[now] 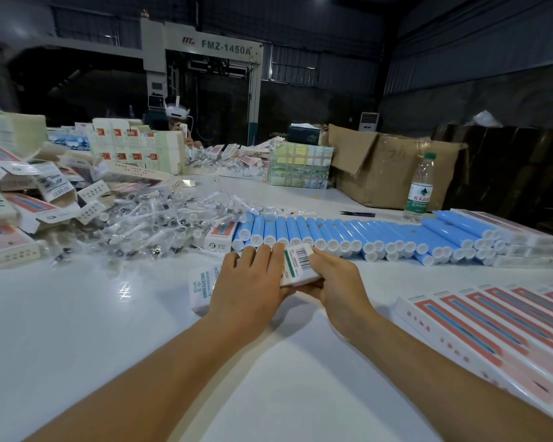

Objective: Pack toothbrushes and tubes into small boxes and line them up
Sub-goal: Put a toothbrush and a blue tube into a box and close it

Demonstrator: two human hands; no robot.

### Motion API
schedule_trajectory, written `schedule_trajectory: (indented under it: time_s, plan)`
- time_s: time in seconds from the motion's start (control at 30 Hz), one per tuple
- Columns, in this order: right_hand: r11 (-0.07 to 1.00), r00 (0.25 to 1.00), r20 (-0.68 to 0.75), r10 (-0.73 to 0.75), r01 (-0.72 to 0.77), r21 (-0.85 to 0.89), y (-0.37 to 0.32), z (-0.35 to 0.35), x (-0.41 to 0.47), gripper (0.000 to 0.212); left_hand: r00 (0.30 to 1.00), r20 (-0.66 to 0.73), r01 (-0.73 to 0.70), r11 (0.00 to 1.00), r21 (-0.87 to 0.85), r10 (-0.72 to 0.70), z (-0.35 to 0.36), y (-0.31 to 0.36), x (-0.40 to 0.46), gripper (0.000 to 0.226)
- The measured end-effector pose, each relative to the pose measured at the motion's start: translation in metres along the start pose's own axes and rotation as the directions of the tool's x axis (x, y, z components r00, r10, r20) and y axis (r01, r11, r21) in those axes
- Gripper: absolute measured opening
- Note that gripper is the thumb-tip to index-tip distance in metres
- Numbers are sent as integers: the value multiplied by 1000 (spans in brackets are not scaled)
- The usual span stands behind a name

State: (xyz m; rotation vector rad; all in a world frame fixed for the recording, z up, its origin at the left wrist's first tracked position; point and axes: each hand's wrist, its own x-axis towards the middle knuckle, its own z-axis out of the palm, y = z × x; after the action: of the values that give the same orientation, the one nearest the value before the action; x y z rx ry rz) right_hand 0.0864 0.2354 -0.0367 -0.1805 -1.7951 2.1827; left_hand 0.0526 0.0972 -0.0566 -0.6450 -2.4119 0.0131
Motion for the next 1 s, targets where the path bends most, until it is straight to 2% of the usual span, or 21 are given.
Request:
schedule_trajectory:
  time_s: [0.1,0.37,0.5,0.67,0.77,1.0]
  plan:
    - [999,999,-29,-38,37,-17,-2,-3,0,22,1000,-31,0,1000,-22,-1,-1,0,-1,74]
    - [985,992,33,-120,123,-124,1,-1,-2,22,999,-51,-1,1000,-25,-1,-1,-1,-1,74]
    - [995,998,10,-66,67,-71,0,-2,-3,29,999,-51,7,1000,-20,-8,-1,-3,-1,74]
    - [998,998,12,58,-59,8,-2,-2,-2,23,1000,-17,-12,1000,21,12,-8,-1,-5,75]
    - [994,994,18,110,-111,21,-3,0,-2,21,991,-116,-59,995,80,68,-9,-1,-9,69]
    - [993,1000,-27,-5,2,-117,2,1,-2,29,988,-123,-71,987,141,88,-17,3,-8,69]
